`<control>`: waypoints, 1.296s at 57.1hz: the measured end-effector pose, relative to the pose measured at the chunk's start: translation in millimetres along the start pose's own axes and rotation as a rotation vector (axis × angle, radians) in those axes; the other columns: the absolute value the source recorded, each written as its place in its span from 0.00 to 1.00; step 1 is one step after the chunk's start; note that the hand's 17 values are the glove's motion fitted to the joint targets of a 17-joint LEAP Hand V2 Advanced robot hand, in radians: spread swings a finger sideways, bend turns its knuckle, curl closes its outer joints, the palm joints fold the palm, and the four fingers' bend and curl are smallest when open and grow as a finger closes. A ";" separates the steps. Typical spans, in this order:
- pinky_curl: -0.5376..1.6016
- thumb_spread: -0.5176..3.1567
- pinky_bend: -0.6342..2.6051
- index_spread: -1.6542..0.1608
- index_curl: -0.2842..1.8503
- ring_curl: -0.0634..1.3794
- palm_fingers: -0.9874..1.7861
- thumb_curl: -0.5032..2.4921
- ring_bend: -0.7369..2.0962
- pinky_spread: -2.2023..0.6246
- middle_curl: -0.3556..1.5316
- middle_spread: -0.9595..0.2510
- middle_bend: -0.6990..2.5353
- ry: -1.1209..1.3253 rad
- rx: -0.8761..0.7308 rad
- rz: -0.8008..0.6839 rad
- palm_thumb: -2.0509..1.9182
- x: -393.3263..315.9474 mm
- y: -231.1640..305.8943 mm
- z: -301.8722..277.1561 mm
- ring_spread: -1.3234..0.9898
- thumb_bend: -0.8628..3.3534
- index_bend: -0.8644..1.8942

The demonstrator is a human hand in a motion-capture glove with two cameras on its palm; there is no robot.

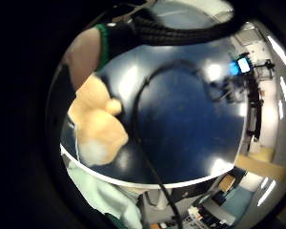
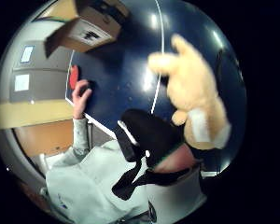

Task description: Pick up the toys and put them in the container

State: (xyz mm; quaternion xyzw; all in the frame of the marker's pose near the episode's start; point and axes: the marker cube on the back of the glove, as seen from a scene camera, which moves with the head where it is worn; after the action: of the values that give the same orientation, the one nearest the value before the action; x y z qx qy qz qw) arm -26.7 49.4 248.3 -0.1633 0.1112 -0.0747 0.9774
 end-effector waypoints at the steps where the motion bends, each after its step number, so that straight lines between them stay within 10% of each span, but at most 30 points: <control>1: 0.41 0.44 0.48 0.78 0.26 0.21 0.29 0.26 0.33 0.80 0.33 0.82 0.25 0.000 -0.011 0.011 0.50 9.2 -3.3 6.6 0.59 0.19 0.35; 21: 0.43 0.52 0.55 0.77 0.13 0.41 0.70 0.28 0.74 0.66 0.42 0.71 0.44 0.147 0.218 -0.057 0.59 -0.5 -14.2 32.5 0.48 0.24 0.32; 36: 0.45 0.45 0.55 0.78 0.13 0.42 0.75 0.35 0.76 0.65 0.49 0.68 0.48 -0.178 -0.156 -0.113 0.66 34.6 -64.5 -45.1 0.48 0.25 0.37; 51: 0.45 0.39 0.53 0.77 0.14 0.40 0.76 0.40 0.75 0.65 0.53 0.66 0.48 -0.111 -0.020 -0.466 0.67 -28.9 -83.9 -188.5 0.48 0.24 0.39; 74: 0.46 0.36 0.53 0.76 0.13 0.39 0.74 0.45 0.75 0.65 0.58 0.66 0.45 0.002 0.331 -0.463 0.67 -217.7 -169.2 -279.3 0.48 0.23 0.38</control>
State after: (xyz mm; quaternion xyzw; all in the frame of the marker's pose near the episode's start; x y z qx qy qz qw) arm -322.7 -153.7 89.7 -0.0223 0.0583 -0.3133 0.9476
